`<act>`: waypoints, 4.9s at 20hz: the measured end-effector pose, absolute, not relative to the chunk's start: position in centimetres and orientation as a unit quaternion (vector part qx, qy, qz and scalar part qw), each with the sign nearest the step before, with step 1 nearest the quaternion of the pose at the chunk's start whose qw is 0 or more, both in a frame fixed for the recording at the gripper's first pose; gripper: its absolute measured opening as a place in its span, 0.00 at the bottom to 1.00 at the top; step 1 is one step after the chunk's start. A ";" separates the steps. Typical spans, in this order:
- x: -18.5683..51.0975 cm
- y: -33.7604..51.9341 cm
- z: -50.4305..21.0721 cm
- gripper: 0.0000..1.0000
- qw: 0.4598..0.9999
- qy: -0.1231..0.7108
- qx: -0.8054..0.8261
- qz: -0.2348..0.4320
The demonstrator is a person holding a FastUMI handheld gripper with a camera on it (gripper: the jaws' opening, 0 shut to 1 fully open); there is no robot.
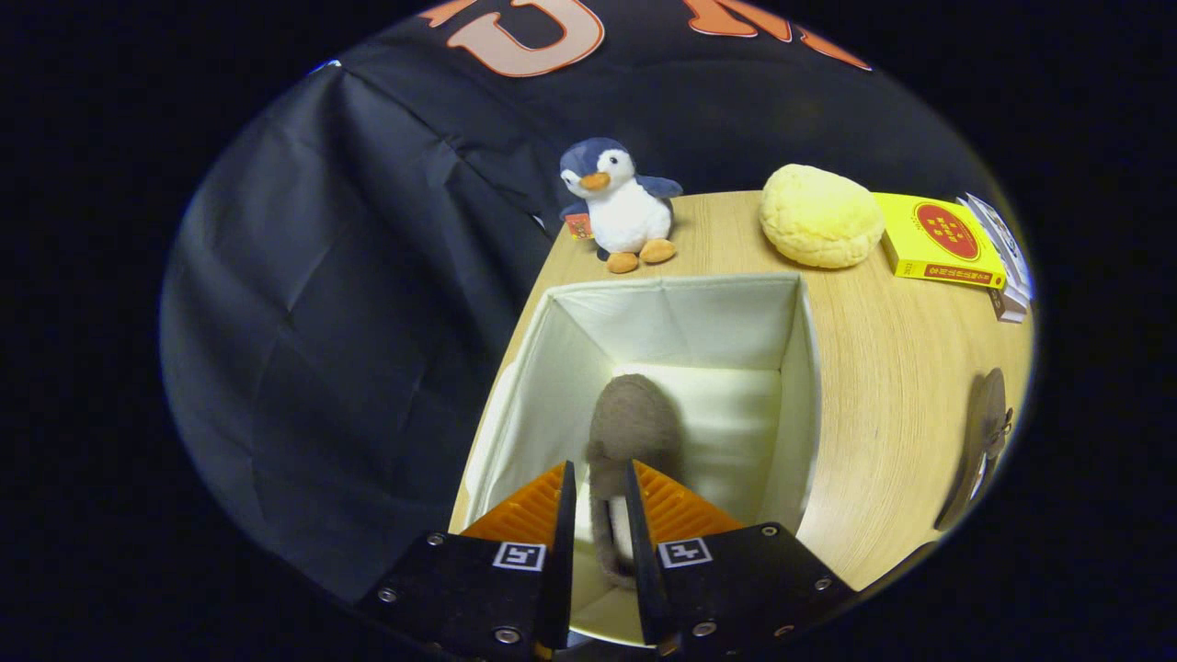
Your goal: Open the storage box then place both shoes into the box .Put the left shoe in first, then the right shoe, with the right side of both shoes facing outward in a uniform manner.
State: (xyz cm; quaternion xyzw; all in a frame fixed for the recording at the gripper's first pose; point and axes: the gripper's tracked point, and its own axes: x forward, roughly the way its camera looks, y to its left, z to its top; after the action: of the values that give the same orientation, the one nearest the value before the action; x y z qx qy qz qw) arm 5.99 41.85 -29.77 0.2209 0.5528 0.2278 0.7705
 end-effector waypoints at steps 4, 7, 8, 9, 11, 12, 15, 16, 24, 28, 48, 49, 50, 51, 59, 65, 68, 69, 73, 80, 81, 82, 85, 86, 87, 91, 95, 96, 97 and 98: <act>5.8 38.9 -27.5 0.54 0.787 0.517 0.213 0.261; 5.3 35.2 -26.4 0.77 0.805 0.493 0.193 0.267; 5.3 34.2 -25.9 0.83 0.810 0.484 0.192 0.269; 5.1 33.0 -25.5 0.85 0.815 0.476 0.192 0.269; 5.0 30.3 -24.9 0.89 0.824 0.464 0.193 0.261; 5.1 28.8 -24.9 0.90 0.829 0.458 0.194 0.256; 5.0 23.7 -25.6 0.92 0.846 0.447 0.188 0.222; 4.8 22.0 -26.1 0.92 0.850 0.445 0.185 0.212; 1.7 9.1 -31.7 0.96 0.860 0.470 0.162 0.114; 0.7 3.2 -35.6 0.97 0.857 0.490 0.137 0.080; -0.6 -1.7 -50.9 0.52 0.824 0.546 0.139 0.060; -0.6 -1.4 -50.9 0.46 0.821 0.547 0.152 0.059; -0.5 -1.3 -50.9 0.37 0.822 0.545 0.158 0.054; -0.3 -1.7 -50.8 0.32 0.826 0.542 0.150 0.043; -0.4 1.1 -44.5 0.04 0.825 0.523 0.213 0.001; 2.3 7.2 -35.8 0.04 0.844 0.493 0.207 0.029; 3.7 11.5 -32.0 0.04 0.852 0.482 0.199 0.054; 4.2 13.0 -31.1 0.04 0.853 0.479 0.196 0.063; 5.7 19.2 -27.9 0.04 0.858 0.470 0.184 0.092; 7.0 30.2 -25.9 0.04 0.848 0.476 0.184 0.144; 7.1 31.3 -26.1 0.04 0.847 0.478 0.181 0.147; 7.1 32.2 -26.3 0.04 0.846 0.481 0.176 0.148; 7.1 34.3 -27.4 0.04 0.841 0.493 0.166 0.151; 7.4 34.8 -27.8 0.04 0.840 0.495 0.163 0.151; 7.6 35.0 -28.3 0.04 0.839 0.499 0.157 0.148; 7.4 35.1 -30.1 0.13 0.833 0.520 0.131 0.136; 7.4 33.8 -29.7 0.26 0.846 0.511 0.102 0.115; 7.3 33.9 -29.0 0.30 0.848 0.505 0.108 0.121; 7.3 33.7 -28.2 0.31 0.851 0.496 0.114 0.125; 7.4 33.3 -27.3 0.33 0.856 0.487 0.119 0.129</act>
State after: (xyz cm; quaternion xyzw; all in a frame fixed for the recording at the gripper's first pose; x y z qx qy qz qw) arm 7.37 33.32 -27.27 0.1193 0.4870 0.1291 0.8555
